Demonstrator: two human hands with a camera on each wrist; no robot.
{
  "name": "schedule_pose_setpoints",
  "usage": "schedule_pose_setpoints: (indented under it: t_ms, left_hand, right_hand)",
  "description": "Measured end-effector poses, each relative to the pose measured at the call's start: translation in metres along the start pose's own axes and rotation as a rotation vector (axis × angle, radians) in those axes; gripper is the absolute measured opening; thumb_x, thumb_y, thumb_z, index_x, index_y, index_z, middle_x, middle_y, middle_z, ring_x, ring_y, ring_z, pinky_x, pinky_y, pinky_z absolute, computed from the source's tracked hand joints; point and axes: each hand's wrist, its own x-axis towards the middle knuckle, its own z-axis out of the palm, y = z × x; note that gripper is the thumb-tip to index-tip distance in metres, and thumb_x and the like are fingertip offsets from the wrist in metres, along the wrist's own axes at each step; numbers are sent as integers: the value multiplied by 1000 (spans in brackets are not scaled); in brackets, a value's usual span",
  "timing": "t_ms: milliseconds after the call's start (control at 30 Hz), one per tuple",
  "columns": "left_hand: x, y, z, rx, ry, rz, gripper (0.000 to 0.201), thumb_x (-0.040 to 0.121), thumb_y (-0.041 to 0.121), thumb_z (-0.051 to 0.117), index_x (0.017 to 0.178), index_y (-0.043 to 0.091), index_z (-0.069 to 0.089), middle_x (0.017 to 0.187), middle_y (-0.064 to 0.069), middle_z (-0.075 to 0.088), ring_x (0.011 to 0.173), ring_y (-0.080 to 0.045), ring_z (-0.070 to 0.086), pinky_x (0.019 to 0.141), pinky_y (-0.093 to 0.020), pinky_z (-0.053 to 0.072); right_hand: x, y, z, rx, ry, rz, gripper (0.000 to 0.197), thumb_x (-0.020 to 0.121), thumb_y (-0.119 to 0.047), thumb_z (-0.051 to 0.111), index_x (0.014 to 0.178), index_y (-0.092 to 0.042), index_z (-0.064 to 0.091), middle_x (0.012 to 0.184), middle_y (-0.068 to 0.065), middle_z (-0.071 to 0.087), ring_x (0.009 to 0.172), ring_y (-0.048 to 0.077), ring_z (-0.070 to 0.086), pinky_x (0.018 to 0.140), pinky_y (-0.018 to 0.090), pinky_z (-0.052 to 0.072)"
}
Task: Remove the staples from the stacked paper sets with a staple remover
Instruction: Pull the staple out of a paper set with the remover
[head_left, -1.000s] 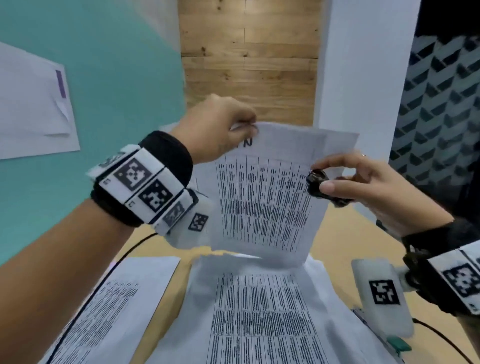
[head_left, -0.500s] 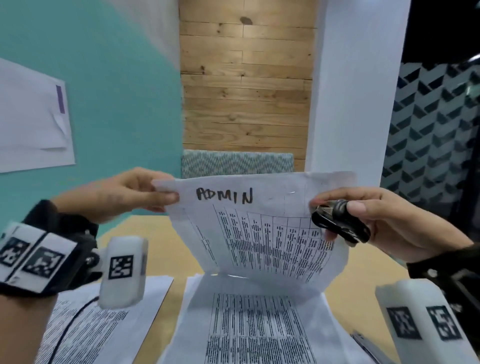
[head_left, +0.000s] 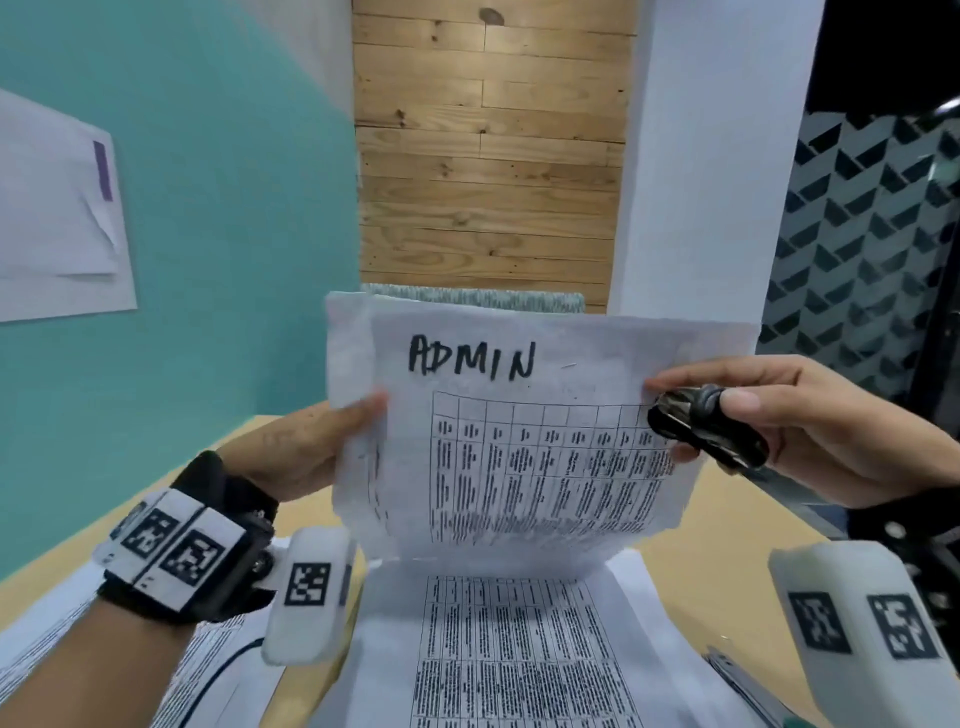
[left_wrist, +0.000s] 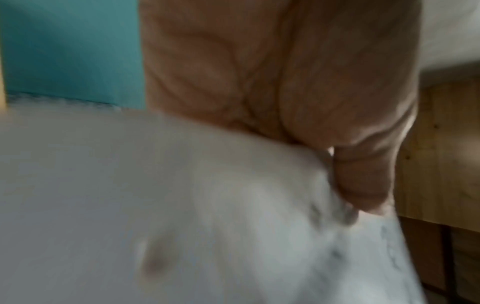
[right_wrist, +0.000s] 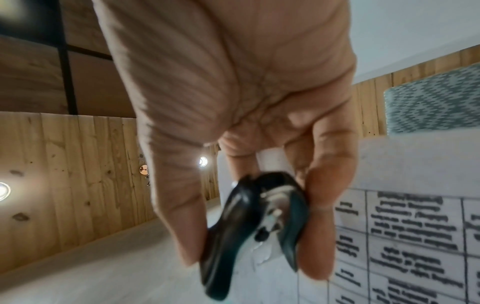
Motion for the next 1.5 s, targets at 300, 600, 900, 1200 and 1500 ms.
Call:
schedule_pose_setpoints:
  t_ms: [300, 600, 900, 1200, 1500]
  left_hand:
    - [-12, 10, -24, -65, 109, -23, 75, 19, 54, 91, 85, 20, 78, 89, -6, 74, 81, -12, 71, 65, -26, 57]
    - [-23, 41, 7, 205, 260, 154, 79, 34, 73, 77, 103, 35, 70, 103, 5, 72, 93, -10, 69, 68, -23, 55]
    - [-14, 42, 83, 1317, 617, 181, 52, 77, 67, 43, 109, 30, 62, 101, 18, 62, 101, -8, 58, 91, -41, 46]
    - [2, 22, 73, 887, 373, 6, 16, 87, 30, 63, 72, 23, 62, 72, -8, 63, 63, -25, 56, 63, -36, 46]
    - [3, 20, 77, 502, 253, -36, 18, 79, 13, 66, 92, 0, 69, 87, -21, 70, 73, -21, 62, 72, -34, 51]
  right_hand:
    - [5, 5, 5, 23, -10, 147, 74, 34, -51, 89, 95, -12, 75, 89, 15, 72, 67, 20, 69, 47, 17, 49]
    - [4, 6, 10, 90, 102, 186, 81, 27, -46, 91, 96, -6, 72, 99, 15, 71, 70, 21, 71, 47, 19, 52]
    - [11, 19, 34, 58, -2, 230, 70, 30, -49, 89, 85, -8, 76, 85, 15, 73, 65, 18, 70, 43, 17, 48]
    - [6, 9, 39, -337, 310, -140, 52, 59, -61, 70, 85, -16, 71, 89, 7, 67, 65, 8, 59, 53, 16, 47]
    - [-1, 12, 80, -966, 110, -433, 44, 67, -29, 71, 106, -11, 62, 95, -1, 67, 86, 16, 63, 73, 35, 50]
